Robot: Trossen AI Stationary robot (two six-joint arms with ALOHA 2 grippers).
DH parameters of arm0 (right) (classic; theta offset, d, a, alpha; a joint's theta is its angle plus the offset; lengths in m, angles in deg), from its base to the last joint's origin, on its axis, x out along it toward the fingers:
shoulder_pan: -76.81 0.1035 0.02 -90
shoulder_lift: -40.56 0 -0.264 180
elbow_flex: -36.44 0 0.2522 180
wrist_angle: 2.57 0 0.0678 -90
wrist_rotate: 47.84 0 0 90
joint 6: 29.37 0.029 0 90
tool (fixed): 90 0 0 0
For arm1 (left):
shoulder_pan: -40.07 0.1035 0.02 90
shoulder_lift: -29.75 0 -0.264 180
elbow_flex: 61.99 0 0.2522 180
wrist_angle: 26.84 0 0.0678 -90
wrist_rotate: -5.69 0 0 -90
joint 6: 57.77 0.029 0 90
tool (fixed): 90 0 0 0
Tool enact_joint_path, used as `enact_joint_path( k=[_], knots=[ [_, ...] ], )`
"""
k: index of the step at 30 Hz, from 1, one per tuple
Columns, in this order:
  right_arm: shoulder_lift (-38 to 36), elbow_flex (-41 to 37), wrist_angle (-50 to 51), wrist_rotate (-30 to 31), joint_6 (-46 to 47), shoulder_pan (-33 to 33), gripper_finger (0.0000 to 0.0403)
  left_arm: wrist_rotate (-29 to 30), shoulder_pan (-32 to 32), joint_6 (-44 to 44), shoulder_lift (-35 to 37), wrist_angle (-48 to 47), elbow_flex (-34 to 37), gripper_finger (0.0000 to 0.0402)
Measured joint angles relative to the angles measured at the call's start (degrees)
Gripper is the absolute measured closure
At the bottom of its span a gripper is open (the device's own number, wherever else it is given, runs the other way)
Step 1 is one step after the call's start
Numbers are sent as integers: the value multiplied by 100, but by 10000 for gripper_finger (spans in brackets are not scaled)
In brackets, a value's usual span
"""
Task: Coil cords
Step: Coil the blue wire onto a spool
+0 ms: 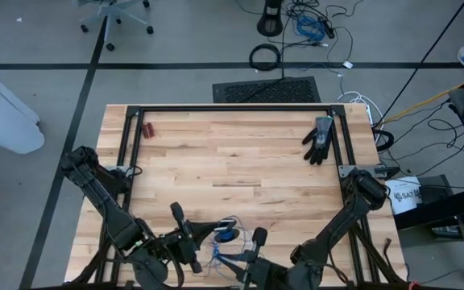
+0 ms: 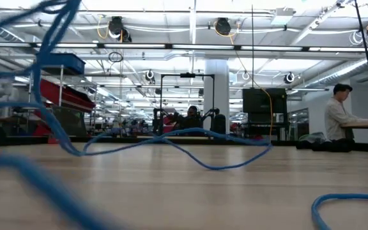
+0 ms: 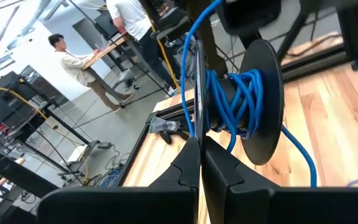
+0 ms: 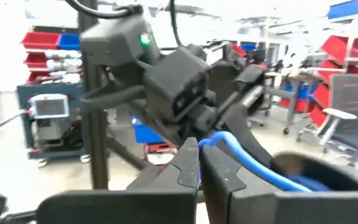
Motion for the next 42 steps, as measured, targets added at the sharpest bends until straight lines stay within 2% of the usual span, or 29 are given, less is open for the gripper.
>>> enact_joint_path(
  k=[6, 13, 20, 24, 29, 35, 42],
  knots=[
    [0, 511, 1302, -202, 585, 112, 403, -116, 4, -102, -35, -417, 0, 395],
    [0, 991, 2162, -184, 650, 623, 403, -49, 2, -375, -35, -860, 0, 395],
    [-4, 1116, 3028, -134, 1445, 1211, 403, 81, 13, -1001, -35, -1578, 0, 395],
    [-4, 1116, 3367, -46, 1872, 1399, 403, 85, 8, -1068, -35, -1623, 0, 395],
    [-4, 1116, 3618, 640, 2002, 1512, 402, 64, 15, -1095, -35, -1623, 0, 395],
    [-73, 1116, 3507, 1791, 1450, 1506, 402, -269, 19, -1054, -35, -1629, 0, 395],
    [-238, 1116, 3534, 2768, 1182, 1473, 402, -709, -45, -828, -33, -1627, 0, 395]
  ],
)
